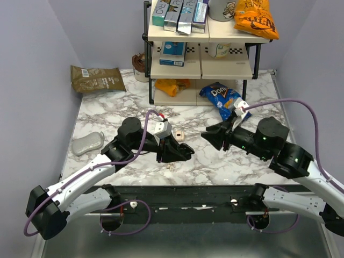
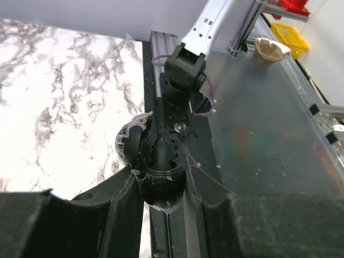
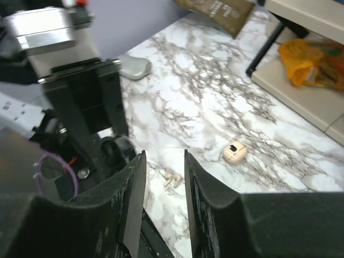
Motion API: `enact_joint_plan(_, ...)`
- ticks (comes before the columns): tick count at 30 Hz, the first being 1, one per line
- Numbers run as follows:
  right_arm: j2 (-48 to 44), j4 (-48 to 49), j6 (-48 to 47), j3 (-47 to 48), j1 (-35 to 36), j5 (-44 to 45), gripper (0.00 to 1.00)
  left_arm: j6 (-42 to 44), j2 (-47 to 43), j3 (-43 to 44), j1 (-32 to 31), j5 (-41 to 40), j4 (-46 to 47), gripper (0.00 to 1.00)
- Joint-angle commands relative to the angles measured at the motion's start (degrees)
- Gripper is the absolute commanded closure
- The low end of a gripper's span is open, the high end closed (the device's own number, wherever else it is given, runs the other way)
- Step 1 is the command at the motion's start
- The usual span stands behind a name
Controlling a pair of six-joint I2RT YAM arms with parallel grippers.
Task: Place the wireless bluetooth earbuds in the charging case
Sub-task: Place the earbud in the charging case, then close the charging case.
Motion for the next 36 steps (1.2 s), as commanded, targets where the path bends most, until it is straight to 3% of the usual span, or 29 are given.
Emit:
enact_joint_plan(1,4.7,-0.6,4.2,-1.6,0.1,7.1,0.58,-5.0,-1.6,-2.4,-0.2,-4.5,11.4,1.00)
enact_joint_plan(18,8.1,1.3,2.7,-1.7,0.0,-4.5,0.58,-4.5,-2.1,-2.4,-0.2,-6.6,11.4,1.00)
enact_joint_plan(28,8.3,1.5,2.4,-1.9,0.0,-6.9,0.60,-3.9,-1.9,-1.8,-0.2,-7.4,10.5,1.00)
enact_joint_plan(31,7.6,1.4,3.5,-2.3,0.0,-3.8,0.60,-3.8,-1.8,-1.7,-0.2,-8.2,10.5,1.00)
enact_joint_plan(33,6.3,0.7,5.6,-3.3,0.1,5.0,0.55,-3.8,-1.7,-1.8,-0.2,-10.8,9.4,1.00)
enact_joint_plan(36,3.4,0.7,8.7,-5.2,-0.4,15.9,0.48,-4.8,-1.0,-2.2,-0.1,-23.4,5.7,1.00)
